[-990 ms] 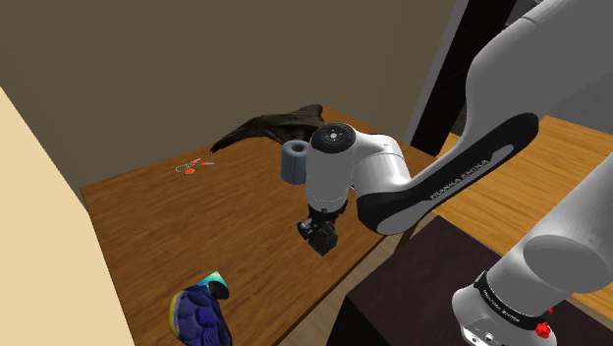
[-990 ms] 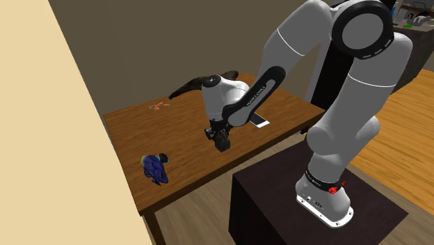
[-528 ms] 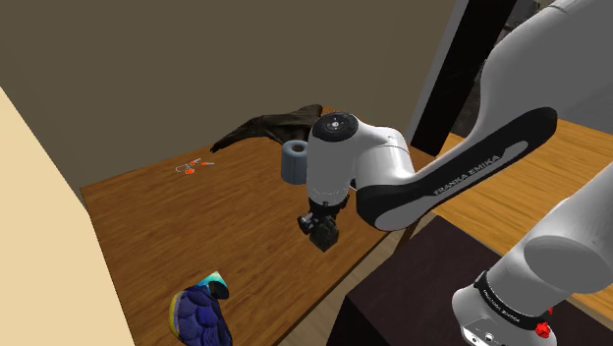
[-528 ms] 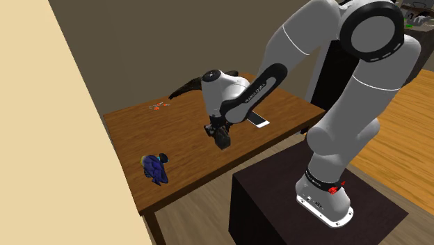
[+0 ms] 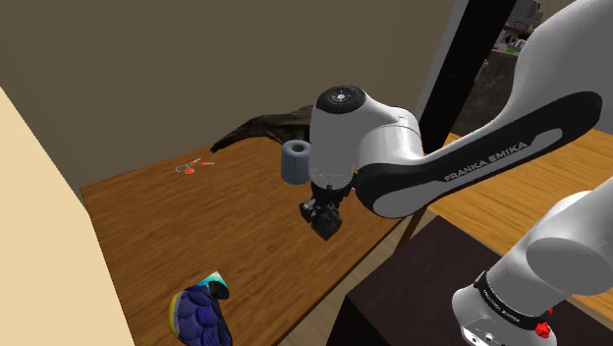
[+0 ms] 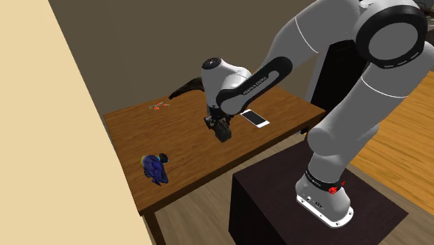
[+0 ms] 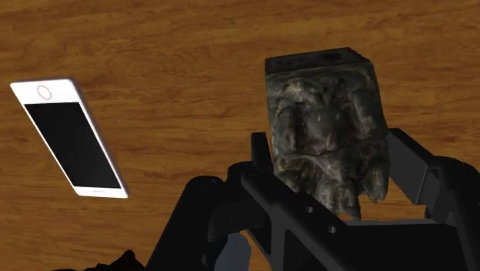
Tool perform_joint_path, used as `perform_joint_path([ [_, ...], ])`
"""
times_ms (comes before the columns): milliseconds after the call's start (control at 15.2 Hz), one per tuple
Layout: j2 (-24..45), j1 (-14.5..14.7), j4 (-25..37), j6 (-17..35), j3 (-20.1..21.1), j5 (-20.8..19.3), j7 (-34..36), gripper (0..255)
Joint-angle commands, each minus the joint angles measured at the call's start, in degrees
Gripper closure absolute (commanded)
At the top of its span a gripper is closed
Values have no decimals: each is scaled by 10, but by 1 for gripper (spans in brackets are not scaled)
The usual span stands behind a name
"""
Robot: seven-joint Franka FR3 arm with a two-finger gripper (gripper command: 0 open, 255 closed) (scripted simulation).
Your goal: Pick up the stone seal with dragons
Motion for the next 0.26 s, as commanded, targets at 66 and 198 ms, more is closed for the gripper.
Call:
perform_joint_path([
  [66,-18,6,9,-22,-7,18,-18,255],
  [198,-19,7,10,-23,-7,19,-19,255],
])
